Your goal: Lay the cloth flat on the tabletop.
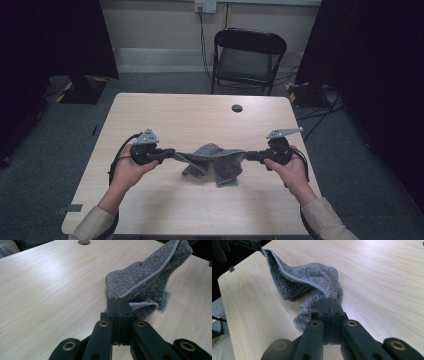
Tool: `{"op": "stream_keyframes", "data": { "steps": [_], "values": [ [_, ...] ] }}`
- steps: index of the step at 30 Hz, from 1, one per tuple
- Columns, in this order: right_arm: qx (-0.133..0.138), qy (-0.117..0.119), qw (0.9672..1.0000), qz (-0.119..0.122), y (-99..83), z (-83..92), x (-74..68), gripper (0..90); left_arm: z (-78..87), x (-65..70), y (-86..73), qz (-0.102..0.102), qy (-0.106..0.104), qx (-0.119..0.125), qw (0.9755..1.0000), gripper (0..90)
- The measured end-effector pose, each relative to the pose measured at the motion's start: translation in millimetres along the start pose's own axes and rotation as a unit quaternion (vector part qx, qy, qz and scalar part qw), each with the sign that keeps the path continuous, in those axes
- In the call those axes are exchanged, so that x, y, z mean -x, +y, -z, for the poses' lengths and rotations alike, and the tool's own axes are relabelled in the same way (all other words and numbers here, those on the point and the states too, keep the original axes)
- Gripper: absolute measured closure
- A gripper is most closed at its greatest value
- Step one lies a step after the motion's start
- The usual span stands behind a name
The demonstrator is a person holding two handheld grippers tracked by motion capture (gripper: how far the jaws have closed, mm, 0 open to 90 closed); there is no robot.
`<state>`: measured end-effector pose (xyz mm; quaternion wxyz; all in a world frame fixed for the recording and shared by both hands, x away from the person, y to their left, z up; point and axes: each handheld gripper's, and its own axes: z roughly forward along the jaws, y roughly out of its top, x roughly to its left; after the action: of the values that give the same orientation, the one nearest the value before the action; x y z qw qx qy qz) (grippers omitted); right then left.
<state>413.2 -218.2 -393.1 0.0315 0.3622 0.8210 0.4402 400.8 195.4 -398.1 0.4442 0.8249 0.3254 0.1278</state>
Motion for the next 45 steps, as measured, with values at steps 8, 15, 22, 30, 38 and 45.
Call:
{"op": "stream_keyframes", "data": {
  "steps": [8,15,22,30,38,45],
  "values": [
    [-0.012,-0.001,0.9999,-0.001,17.8,-8.8,12.2,90.0,-10.3,-20.1,17.1,0.005,0.002,-0.001,1.0,89.6],
    [0.0,0.0,0.9997,-0.024,33.2,-16.1,28.3,90.0,-18.0,-35.8,28.2,0.014,0.003,-0.001,0.9999,89.5],
    [0.002,-0.009,0.9989,-0.045,46.4,-22.6,42.4,90.0,-29.0,-47.7,36.1,0.014,0.01,-0.019,0.9997,89.5],
    [0.003,-0.015,0.9973,-0.072,49.7,-30.7,56.5,90.0,-37.0,-55.4,41.1,0.017,0.015,-0.01,0.9997,89.4],
    [-0.018,-0.018,0.9964,-0.081,51.7,-44.4,71.5,90.0,-50.1,-69.9,44.4,0.03,0.018,-0.018,0.9992,89.3],
    [0.08,-0.166,0.9771,-0.106,73.2,-47.7,86.2,67.4,-71.2,-87.4,57.5,0.057,0.135,0.112,0.9828,55.8]
  ]
}}
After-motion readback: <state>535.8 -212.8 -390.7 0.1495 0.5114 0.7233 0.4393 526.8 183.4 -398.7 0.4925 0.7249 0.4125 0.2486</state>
